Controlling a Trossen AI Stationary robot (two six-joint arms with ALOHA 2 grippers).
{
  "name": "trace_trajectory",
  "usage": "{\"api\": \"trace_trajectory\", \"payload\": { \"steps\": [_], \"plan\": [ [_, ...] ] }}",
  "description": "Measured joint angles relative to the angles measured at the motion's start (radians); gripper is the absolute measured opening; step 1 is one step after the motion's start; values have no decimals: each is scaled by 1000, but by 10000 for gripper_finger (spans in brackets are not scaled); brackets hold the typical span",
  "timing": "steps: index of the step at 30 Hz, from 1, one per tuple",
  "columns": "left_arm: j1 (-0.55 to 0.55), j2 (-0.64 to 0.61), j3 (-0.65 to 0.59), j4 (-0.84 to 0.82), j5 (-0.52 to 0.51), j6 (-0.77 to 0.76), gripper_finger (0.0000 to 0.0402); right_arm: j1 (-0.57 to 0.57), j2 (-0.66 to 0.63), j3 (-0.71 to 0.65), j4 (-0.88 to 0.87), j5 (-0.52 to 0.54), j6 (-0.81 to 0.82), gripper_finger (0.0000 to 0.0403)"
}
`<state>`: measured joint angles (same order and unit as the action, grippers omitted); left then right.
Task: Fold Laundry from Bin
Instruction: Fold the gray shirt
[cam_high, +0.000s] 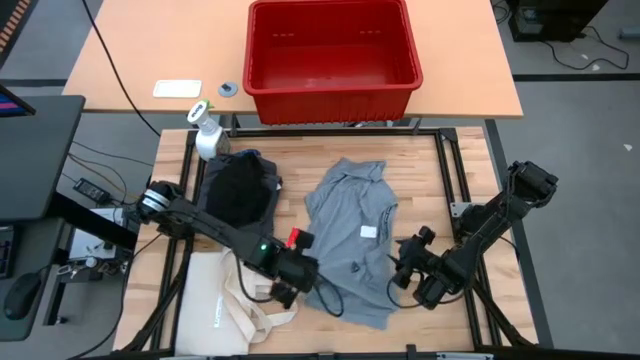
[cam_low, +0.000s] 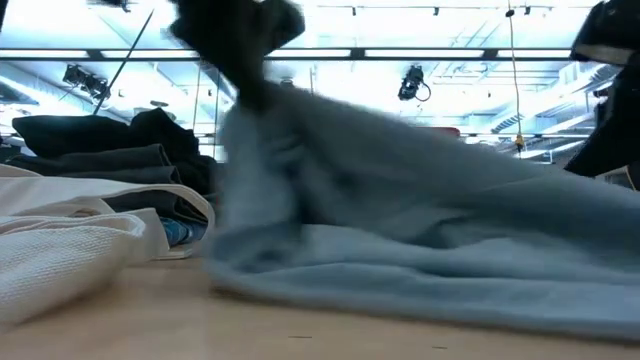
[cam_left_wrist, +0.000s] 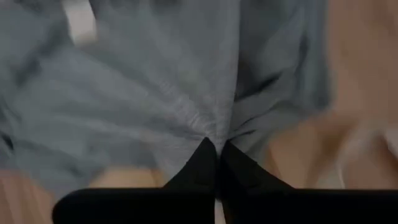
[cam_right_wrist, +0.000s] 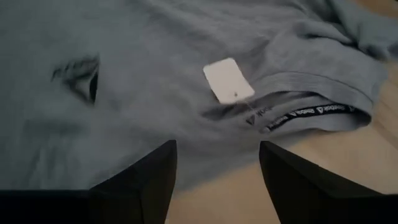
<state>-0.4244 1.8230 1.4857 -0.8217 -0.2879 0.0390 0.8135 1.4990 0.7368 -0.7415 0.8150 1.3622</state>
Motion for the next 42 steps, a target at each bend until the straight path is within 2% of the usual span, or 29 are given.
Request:
{"api": "trace_trajectory", "payload": {
  "steps": [4,11,14,18,21,26,32,37,42],
  "plan": [
    [-21,9,-3,-184,9,-96,8,26,0,0,62,4,-83,237],
    [-41,11,-22,-132,-32,-207,20,17,4,0,103,-14,-109,237],
    [-42,15,-22,-88,-40,-196,57,6,5,0,114,-41,-138,238],
    [-49,14,0,-4,-42,-162,131,-4,5,0,174,-37,-211,238],
    [-52,14,10,-6,-34,-157,182,-5,5,0,235,-34,-265,238],
    [-54,14,11,22,65,-176,231,-7,14,0,381,-56,-382,238],
    [-52,81,13,173,79,-132,234,-34,143,8,630,-76,-609,237],
    [-25,173,12,121,73,-133,222,-40,219,61,607,-72,-623,237],
    [-10,171,11,33,79,-182,207,-55,260,69,604,-73,-605,237]
  ]
}}
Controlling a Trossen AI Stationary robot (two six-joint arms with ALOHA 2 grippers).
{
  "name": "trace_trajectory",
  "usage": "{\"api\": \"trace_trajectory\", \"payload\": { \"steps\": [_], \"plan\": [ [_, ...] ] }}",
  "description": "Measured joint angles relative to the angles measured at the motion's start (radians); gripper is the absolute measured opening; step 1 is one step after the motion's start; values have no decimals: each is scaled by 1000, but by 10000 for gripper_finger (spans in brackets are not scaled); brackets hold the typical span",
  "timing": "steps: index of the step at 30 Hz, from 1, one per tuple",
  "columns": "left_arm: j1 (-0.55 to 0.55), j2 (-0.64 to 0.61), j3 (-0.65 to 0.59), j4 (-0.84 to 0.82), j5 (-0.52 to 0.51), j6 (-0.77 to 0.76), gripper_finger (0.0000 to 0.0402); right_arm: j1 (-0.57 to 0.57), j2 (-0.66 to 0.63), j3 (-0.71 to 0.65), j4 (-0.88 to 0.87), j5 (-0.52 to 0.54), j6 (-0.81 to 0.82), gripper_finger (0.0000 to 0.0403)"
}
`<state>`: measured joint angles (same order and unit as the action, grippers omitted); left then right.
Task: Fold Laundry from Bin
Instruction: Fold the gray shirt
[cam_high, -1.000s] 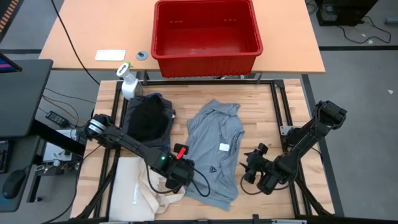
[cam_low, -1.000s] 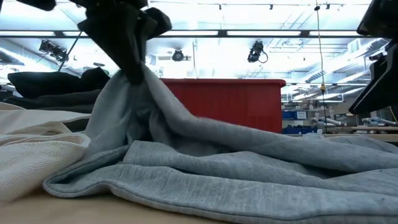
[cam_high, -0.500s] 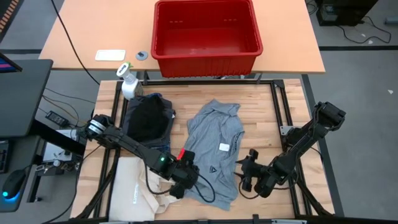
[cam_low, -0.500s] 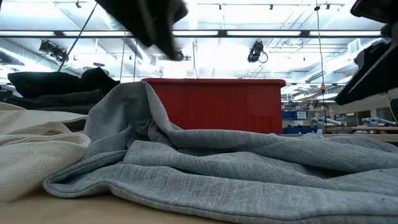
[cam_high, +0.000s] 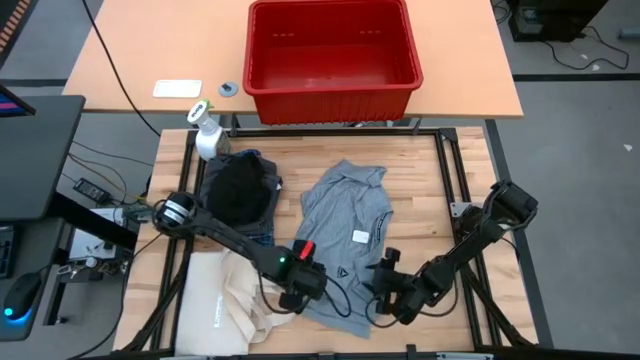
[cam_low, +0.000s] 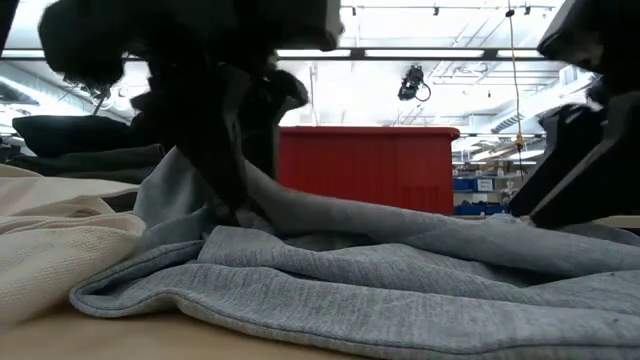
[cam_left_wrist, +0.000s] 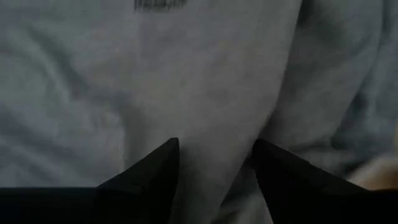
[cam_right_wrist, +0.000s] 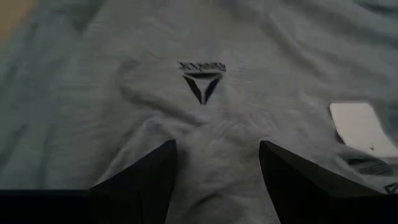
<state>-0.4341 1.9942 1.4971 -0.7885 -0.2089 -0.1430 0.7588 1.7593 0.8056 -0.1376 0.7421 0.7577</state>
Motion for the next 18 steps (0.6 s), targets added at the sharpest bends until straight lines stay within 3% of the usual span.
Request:
{"api": "trace_trajectory", "payload": {
  "steps": [9,18],
  "plan": [
    [-62,-96,63,-125,13,-124,187,-94,8,0,-225,41,307,237],
    [-57,-9,60,-132,23,-311,187,-121,7,0,-228,15,262,237]
  ]
}}
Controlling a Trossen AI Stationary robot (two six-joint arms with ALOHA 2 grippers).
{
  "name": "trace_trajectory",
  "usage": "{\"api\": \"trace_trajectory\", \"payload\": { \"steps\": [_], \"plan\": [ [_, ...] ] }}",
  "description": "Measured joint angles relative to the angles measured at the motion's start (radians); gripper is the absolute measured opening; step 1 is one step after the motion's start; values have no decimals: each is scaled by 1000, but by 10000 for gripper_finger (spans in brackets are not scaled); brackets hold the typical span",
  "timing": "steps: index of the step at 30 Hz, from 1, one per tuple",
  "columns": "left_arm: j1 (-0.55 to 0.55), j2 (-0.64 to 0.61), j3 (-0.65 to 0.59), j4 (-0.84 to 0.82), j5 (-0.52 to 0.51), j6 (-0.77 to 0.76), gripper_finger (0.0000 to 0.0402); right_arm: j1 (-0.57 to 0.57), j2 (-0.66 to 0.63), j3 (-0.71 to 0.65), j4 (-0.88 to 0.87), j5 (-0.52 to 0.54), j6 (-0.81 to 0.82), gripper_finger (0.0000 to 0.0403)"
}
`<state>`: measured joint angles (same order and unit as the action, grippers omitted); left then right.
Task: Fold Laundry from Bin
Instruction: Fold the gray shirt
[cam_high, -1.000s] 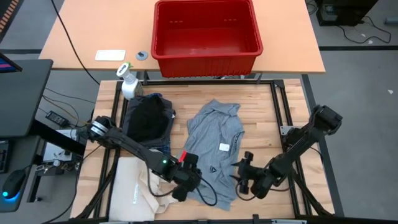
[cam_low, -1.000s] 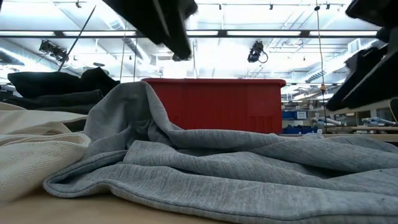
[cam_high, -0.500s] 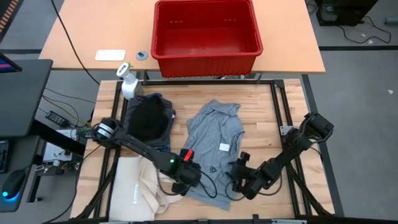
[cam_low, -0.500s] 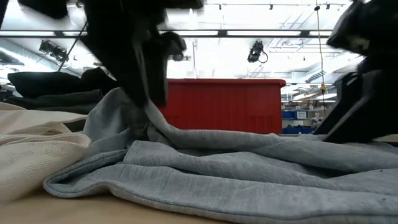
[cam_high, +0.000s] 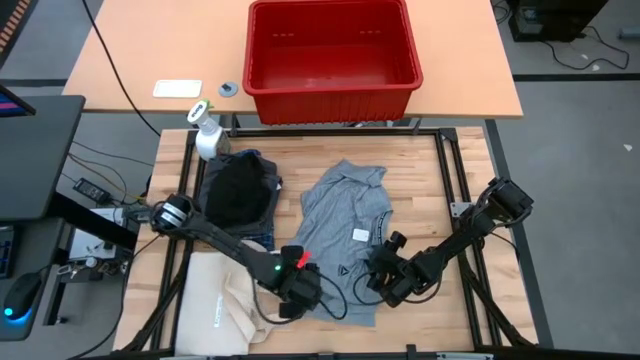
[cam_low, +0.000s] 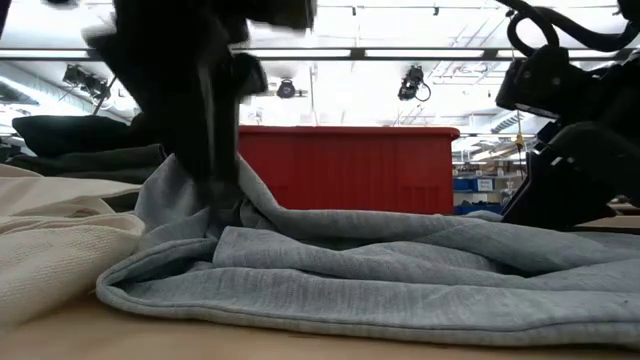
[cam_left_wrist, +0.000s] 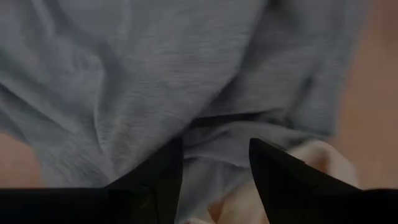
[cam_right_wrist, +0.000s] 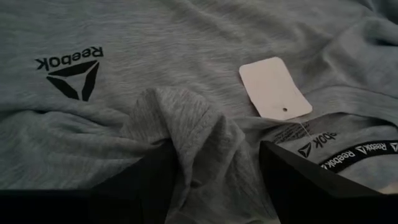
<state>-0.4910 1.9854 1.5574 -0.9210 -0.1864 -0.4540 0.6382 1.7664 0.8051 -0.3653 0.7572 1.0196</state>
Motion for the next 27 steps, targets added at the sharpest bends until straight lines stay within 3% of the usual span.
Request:
{"api": "trace_trajectory", "payload": {
  "steps": [4,12,22,27],
  "plan": [
    [29,45,0,-10,-14,-52,187,3,0,0,5,0,-13,237],
    [84,55,0,-137,-144,-111,187,4,0,0,28,0,-55,237],
    [98,60,-28,-100,-136,84,186,15,0,0,55,0,-46,237],
    [94,60,-28,-98,-154,221,155,23,0,0,59,0,-28,237]
  ]
}}
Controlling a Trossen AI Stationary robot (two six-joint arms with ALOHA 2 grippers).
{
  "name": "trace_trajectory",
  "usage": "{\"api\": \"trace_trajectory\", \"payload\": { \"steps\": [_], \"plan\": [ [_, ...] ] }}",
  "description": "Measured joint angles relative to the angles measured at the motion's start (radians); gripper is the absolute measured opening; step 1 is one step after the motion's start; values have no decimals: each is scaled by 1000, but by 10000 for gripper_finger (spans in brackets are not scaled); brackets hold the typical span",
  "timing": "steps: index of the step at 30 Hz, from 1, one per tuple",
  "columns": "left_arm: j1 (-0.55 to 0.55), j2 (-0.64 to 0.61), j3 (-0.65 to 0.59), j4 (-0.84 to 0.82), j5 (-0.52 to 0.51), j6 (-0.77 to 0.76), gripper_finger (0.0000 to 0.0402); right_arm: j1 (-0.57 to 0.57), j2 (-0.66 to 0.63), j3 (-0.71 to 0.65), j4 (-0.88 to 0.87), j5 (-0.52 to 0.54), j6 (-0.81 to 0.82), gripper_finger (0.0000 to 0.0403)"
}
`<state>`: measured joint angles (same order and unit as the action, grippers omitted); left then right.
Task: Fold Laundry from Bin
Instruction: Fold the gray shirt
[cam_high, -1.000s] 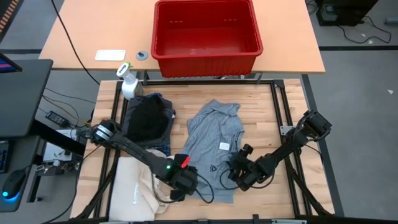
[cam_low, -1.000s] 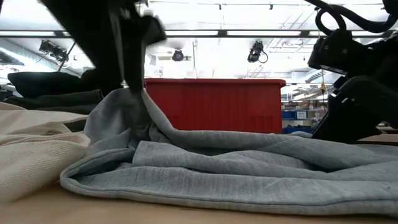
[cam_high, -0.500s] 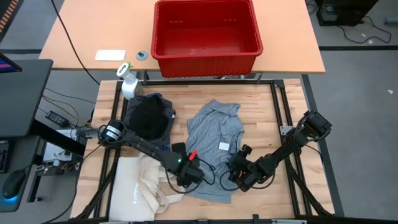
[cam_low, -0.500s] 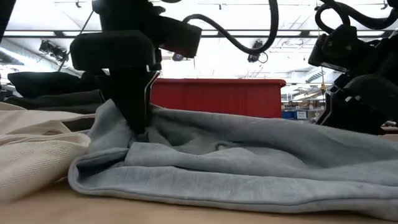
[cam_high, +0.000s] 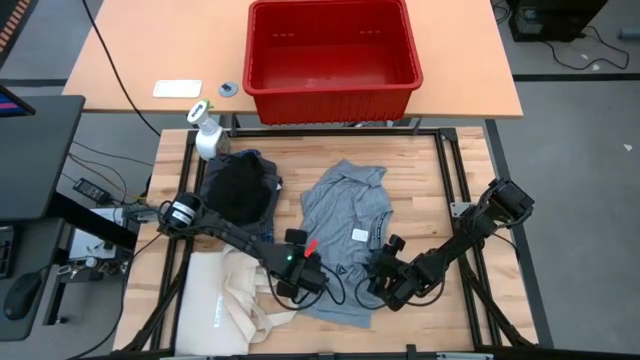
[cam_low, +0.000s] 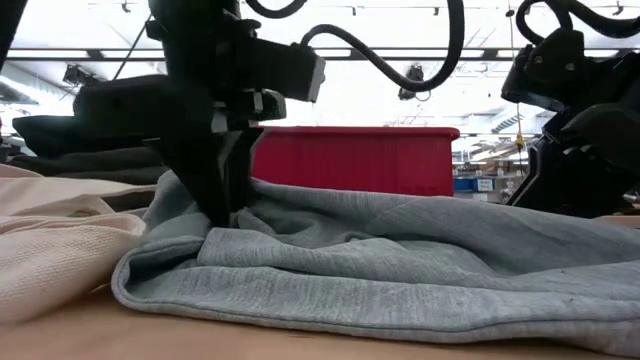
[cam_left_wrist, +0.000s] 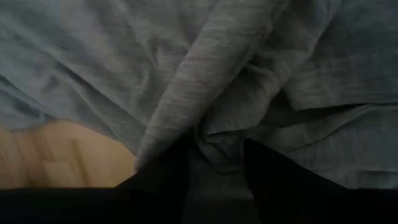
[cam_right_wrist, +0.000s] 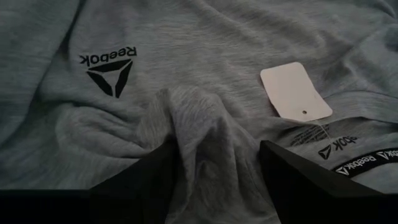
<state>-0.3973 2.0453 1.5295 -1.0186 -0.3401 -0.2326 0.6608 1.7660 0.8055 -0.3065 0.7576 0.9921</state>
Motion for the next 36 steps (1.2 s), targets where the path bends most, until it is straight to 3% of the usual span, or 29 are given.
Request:
{"api": "trace_trajectory", "payload": {
  "steps": [11,16,26,36],
  "plan": [
    [18,0,0,68,35,98,10,1,0,0,-1,6,9,237],
    [10,-38,1,63,81,116,3,1,0,0,-3,7,8,237],
    [-36,-280,4,82,129,38,1,0,0,0,-8,8,26,237],
    [-126,-436,4,5,303,-126,1,0,0,-1,-19,6,22,237]
  ]
}}
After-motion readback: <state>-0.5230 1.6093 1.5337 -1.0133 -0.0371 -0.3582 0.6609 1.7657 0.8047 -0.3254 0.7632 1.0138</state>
